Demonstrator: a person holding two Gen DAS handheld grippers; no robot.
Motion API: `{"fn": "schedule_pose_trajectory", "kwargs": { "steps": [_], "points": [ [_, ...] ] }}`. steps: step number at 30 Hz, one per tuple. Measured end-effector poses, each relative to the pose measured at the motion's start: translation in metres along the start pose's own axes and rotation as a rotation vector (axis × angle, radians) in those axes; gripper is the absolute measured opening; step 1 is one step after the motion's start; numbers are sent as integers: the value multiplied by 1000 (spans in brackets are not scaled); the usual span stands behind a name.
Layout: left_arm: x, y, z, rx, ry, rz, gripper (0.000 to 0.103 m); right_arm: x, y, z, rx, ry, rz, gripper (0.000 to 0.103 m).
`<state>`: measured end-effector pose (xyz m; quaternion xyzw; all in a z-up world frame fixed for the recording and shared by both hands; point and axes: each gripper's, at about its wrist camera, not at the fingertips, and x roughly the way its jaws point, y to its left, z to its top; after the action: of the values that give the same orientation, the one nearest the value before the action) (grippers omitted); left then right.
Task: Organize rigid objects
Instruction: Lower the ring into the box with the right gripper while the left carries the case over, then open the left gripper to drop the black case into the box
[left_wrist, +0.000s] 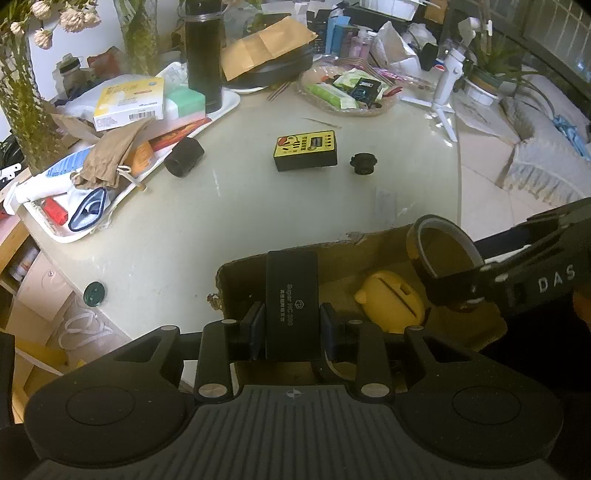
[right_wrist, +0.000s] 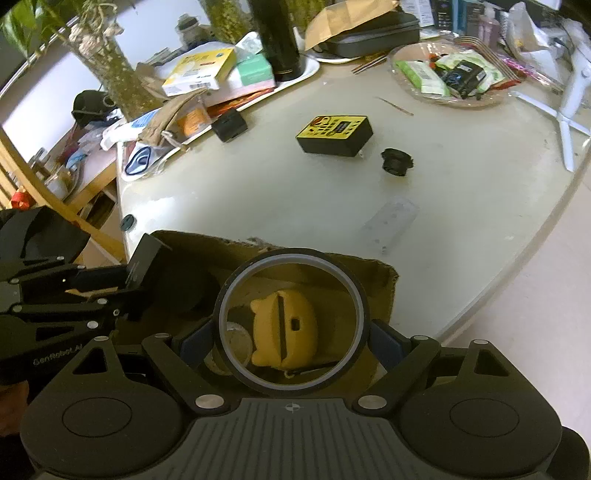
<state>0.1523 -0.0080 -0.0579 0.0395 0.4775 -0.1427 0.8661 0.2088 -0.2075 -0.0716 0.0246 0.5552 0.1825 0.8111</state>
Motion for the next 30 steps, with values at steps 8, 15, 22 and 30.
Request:
{"fn": "schedule_pose_trajectory", "kwargs": {
  "steps": [8,15,22,30],
  "points": [
    [-3,2,1,-18,-16,15,39,-1,6,-1,-45,-10,-16,103],
    [-7,7,3,-48,-32,35,55,-1,1,-1,-25,-10,-30,103],
    [-8,10,4,-61,-35,36,55,-1,0,-1,-15,-20,-36,103],
    [-7,11,5,-76,-42,34,55,-2,-4,0,14,-35,-43,103]
  ]
}}
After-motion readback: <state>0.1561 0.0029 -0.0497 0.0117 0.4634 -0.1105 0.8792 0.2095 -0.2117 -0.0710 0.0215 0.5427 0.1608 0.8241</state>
